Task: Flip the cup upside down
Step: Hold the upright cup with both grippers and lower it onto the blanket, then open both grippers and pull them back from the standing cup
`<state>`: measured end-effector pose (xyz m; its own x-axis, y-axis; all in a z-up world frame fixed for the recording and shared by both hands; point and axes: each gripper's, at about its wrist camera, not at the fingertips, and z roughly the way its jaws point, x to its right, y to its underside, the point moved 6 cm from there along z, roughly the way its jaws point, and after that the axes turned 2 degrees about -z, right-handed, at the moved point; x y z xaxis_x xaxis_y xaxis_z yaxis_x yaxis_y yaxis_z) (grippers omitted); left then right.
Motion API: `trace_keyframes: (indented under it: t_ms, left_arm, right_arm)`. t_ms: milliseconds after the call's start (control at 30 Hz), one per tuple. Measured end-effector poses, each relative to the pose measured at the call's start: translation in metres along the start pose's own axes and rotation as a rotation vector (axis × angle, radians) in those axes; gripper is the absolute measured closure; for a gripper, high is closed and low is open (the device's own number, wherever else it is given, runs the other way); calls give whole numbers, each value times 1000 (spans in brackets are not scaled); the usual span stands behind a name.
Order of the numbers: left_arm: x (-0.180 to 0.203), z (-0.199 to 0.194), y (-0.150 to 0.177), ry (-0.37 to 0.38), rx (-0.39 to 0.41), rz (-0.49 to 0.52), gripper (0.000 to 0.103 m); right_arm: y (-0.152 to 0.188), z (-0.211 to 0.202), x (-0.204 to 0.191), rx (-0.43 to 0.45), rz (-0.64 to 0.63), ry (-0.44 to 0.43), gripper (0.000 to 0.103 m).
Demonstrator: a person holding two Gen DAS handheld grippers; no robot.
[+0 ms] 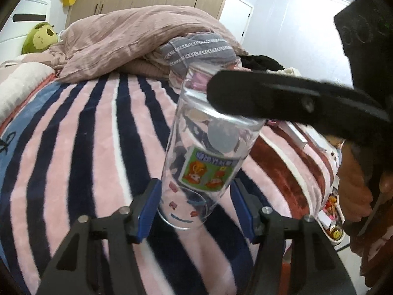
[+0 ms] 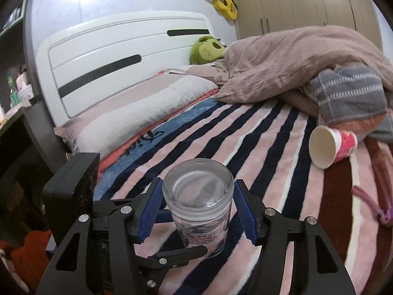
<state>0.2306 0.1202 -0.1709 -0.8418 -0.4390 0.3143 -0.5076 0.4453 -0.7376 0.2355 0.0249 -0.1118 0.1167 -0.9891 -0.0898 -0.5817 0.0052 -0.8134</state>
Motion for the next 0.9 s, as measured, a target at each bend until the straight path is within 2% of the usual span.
trace_keyframes:
  t_ms: [100, 267, 433, 600, 667, 767, 900]
  left_arm:
    - [2, 5, 1, 6, -9, 3, 48]
    - [-1, 1, 2, 32, -11, -31, 48]
    - [0, -3, -1, 10, -17, -4, 28]
    - [1, -8, -2, 17, -12, -2, 19]
    - [2, -9, -3, 16, -11, 0, 19]
    - [2, -9, -2, 9, -13, -2, 18]
    - [2, -11, -1, -1, -29, 0, 18]
  right_arm:
    - [2, -2, -5, -2, -71, 39, 48]
    - [8, -1, -3, -3, -66, 32, 48]
    - [9, -1, -3, -5, -49, 19, 47]
    - [8, 1, 6, -17, 4, 10, 42]
    - [8, 1, 7, -18, 6, 9, 42]
    - [7, 1, 10, -23, 13, 17, 36]
    - [6, -2, 14, -16, 43, 4, 35]
